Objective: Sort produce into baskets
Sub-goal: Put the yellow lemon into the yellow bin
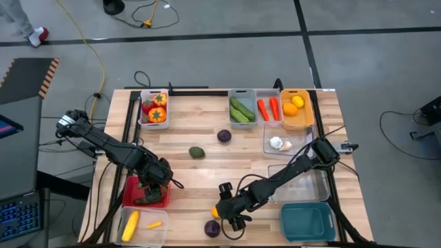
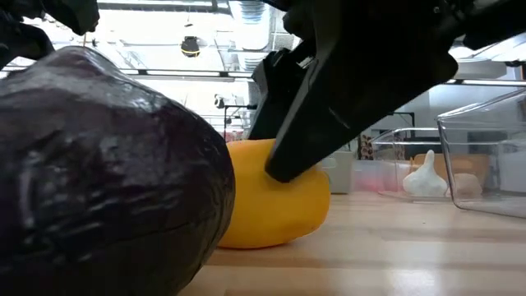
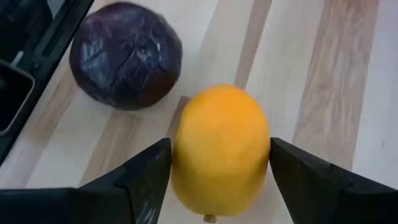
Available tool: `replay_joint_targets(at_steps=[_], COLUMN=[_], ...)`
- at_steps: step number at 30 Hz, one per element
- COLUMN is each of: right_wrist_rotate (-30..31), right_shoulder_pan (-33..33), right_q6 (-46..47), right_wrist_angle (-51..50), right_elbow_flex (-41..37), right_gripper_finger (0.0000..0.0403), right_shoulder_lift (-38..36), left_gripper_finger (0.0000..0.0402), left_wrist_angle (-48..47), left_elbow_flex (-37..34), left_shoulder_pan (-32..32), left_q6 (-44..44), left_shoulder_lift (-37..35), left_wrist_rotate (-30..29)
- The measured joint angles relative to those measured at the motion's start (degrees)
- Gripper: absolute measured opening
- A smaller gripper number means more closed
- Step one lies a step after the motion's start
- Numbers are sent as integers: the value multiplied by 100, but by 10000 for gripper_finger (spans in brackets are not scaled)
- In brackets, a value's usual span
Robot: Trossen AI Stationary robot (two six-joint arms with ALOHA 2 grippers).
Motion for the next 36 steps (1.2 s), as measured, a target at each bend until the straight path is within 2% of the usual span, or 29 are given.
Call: replay_joint_targets(at_steps=[10,22,30,36], right_wrist_rotate=[-4,-15,152,958], right_shoulder_pan=[0,-1,-220,-657], right_q6=[175,214,173,66], right_wrist_angle=[-15,-123,-1297,-2845], right_elbow_flex=[2,0,-2,0], right_gripper_finger=[291,247,242,241], right_shoulder_lift=[110,-8,-1083,-2258], left_gripper_finger=[251,251,251,251], left_wrist_angle=[5,5,62,215], left_elbow_flex=[0,0,0,0], left_shoulder_pan=[0,0,0,0], left_q6=[0,0,0,0], left_shoulder_lift=[0,0,0,-2], left_wrist_rotate=[-125,-120,-120,-120])
